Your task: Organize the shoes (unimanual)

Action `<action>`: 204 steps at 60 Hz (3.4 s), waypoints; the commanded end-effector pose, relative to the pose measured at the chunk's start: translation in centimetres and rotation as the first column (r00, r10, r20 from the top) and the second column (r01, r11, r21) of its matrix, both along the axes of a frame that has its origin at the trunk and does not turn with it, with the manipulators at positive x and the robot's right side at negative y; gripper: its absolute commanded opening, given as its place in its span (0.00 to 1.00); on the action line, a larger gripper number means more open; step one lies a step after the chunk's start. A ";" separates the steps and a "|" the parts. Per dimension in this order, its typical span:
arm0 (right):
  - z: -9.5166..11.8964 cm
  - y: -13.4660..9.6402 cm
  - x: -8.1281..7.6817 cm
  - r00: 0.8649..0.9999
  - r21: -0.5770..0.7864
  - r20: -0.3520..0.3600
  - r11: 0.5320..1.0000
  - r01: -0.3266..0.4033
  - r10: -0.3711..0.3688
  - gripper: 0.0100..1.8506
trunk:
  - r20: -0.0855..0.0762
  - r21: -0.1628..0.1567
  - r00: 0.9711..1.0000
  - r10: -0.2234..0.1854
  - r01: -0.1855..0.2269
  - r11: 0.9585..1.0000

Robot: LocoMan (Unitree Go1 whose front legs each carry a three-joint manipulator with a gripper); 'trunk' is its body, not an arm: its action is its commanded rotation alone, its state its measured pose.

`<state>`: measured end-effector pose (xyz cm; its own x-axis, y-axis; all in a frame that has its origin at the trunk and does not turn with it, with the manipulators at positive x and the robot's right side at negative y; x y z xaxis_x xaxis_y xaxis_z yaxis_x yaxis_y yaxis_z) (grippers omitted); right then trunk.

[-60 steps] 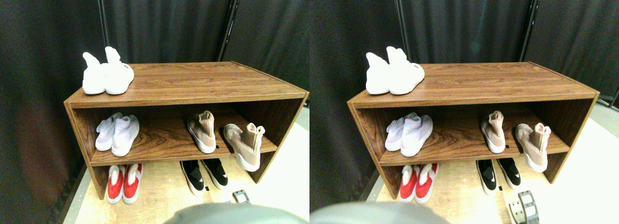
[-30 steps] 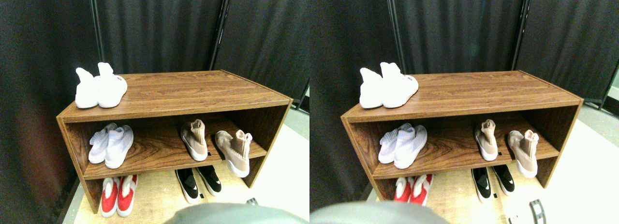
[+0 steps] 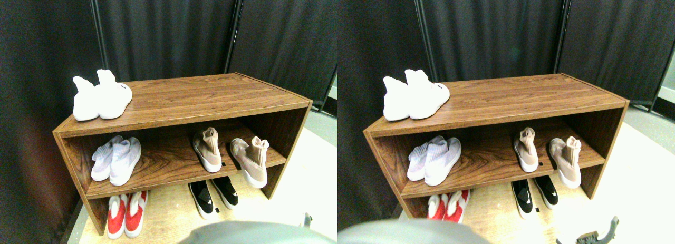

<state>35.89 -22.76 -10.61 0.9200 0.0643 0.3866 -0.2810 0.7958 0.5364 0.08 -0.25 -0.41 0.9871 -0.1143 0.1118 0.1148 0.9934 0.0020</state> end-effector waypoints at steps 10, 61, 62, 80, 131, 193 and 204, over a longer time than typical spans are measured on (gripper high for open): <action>0.7 -0.9 2.1 0.999 0.182 -0.041 0.983 0.006 0.002 0.95 | 0.002 -0.012 1.000 -0.003 0.003 1.000; 3.3 -0.9 5.3 0.992 0.413 -0.115 0.911 0.004 0.047 0.93 | -0.008 -0.013 1.000 -0.015 0.015 1.000; 3.3 -0.9 5.3 0.992 0.413 -0.115 0.911 0.004 0.047 0.93 | -0.008 -0.014 1.000 -0.014 0.014 1.000; 3.5 -1.4 7.6 0.988 0.462 -0.138 0.887 -0.002 0.074 0.93 | -0.010 -0.014 1.000 -0.014 0.014 1.000; 3.0 -1.8 10.0 0.977 0.490 -0.200 0.871 0.037 0.071 0.91 | -0.011 -0.010 1.000 -0.008 0.008 1.000; 7.2 -6.1 1.5 0.993 0.453 0.028 0.887 0.088 -0.113 0.46 | 0.003 -0.003 1.000 -0.019 0.019 1.000; 8.4 -7.9 3.0 0.983 0.452 0.096 0.886 0.099 -0.159 0.03 | 0.006 -0.004 1.000 -0.017 0.017 1.000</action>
